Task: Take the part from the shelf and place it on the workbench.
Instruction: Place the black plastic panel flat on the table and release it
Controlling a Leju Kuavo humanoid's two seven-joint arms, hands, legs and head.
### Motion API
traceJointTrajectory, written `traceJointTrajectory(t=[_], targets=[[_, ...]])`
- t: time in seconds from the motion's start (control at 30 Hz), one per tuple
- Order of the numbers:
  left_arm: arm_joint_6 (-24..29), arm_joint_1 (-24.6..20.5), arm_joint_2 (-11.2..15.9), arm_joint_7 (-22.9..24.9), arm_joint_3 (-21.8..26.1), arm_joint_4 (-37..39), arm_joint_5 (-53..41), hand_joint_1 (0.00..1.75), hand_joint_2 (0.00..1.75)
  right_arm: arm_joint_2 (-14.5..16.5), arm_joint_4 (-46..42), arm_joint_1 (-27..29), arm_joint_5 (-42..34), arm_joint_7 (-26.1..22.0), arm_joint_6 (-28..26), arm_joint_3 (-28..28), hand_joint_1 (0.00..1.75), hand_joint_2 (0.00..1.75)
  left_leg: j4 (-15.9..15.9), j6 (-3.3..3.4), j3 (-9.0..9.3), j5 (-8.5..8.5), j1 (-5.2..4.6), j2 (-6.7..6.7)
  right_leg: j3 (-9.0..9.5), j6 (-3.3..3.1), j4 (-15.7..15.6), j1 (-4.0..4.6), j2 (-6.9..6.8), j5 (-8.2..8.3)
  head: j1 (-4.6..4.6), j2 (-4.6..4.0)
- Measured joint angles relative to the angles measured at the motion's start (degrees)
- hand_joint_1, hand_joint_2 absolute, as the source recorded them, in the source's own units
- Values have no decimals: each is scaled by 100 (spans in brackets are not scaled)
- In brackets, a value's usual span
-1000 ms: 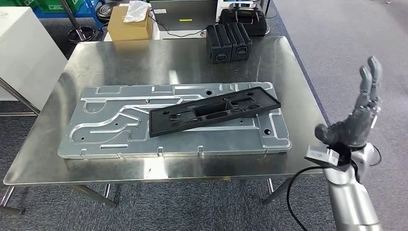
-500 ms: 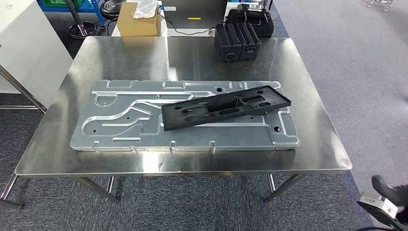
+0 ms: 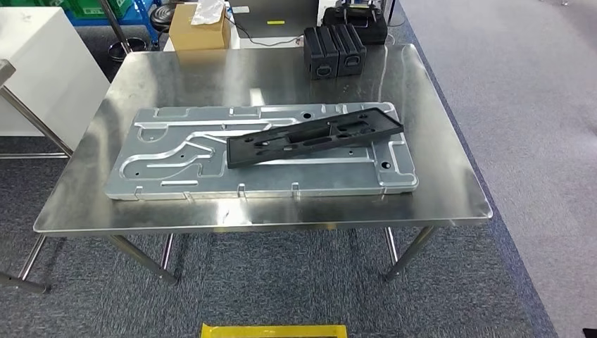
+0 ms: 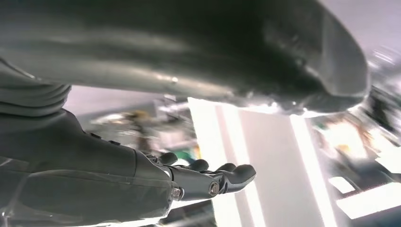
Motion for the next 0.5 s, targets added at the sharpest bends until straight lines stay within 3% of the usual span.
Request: traceJointTrajectory(t=[0.07,0.1,0.17,0.2,0.23,0.3,0.33,0.37,0.4,0.47,0.5], targets=[[0,-16,-3,-8,24,0,-2,0,0,42,641,-127,465,211,-52,-292,0,0,-12,18,282,215,-5,0,-190,16,63,9,5,98,-1,1],[3,-27,-4,-9,35,0,-1,0,0,66,963,-186,661,376,-47,-421,0,0,-339,47,586,343,-13,-1,-268,27,102,12,7,137,-1,1],[19,-59,-5,-4,53,0,1,0,0,127,1593,-287,984,696,18,-637,0,0,-1194,107,1229,336,-38,3,-377,68,166,27,4,209,3,2],[28,-69,-11,-1,62,0,0,0,0,157,1891,-334,1124,861,101,-715,0,0,-1513,130,1432,275,-52,5,-398,95,181,28,2,248,6,1],[38,-77,-19,5,71,0,-4,0,0,184,2173,-373,1251,1042,236,-762,0,0,-1669,148,1506,229,-63,8,-404,131,175,24,2,292,-5,2],[50,-78,-44,17,80,2,-23,0,0,234,2741,-444,1492,1570,679,-824,0,0,-1743,203,1460,327,-55,25,-404,202,145,13,11,365,-25,1],[50,-83,-57,26,82,3,-38,0,0,262,3023,-472,1594,1893,945,-850,0,0,-1770,244,1418,400,-43,40,-430,232,180,4,19,290,-32,1],[45,-85,-67,33,83,4,-56,0,0,290,3260,-491,1670,2206,1189,-873,0,0,-1798,280,1358,482,-27,54,-481,255,309,-1,26,96,-16,0],[34,-87,-77,40,83,4,-73,0,0,319,3471,-509,1732,2492,1413,-888,0,0,-1812,305,1286,557,-18,69,-549,272,542,-20,32,-199,-5,1],[7,-78,-80,57,84,4,-105,0,0,385,3814,-556,1814,2927,1780,-906,0,0,-1805,318,1117,690,-20,83,-684,312,1186,-41,32,-748,25,1],[-4,-77,-83,63,84,4,-118,0,0,425,3974,-587,1856,3112,1967,-913,0,0,-1789,306,1023,754,-20,93,-697,335,1450,-55,31,-828,28,2]])
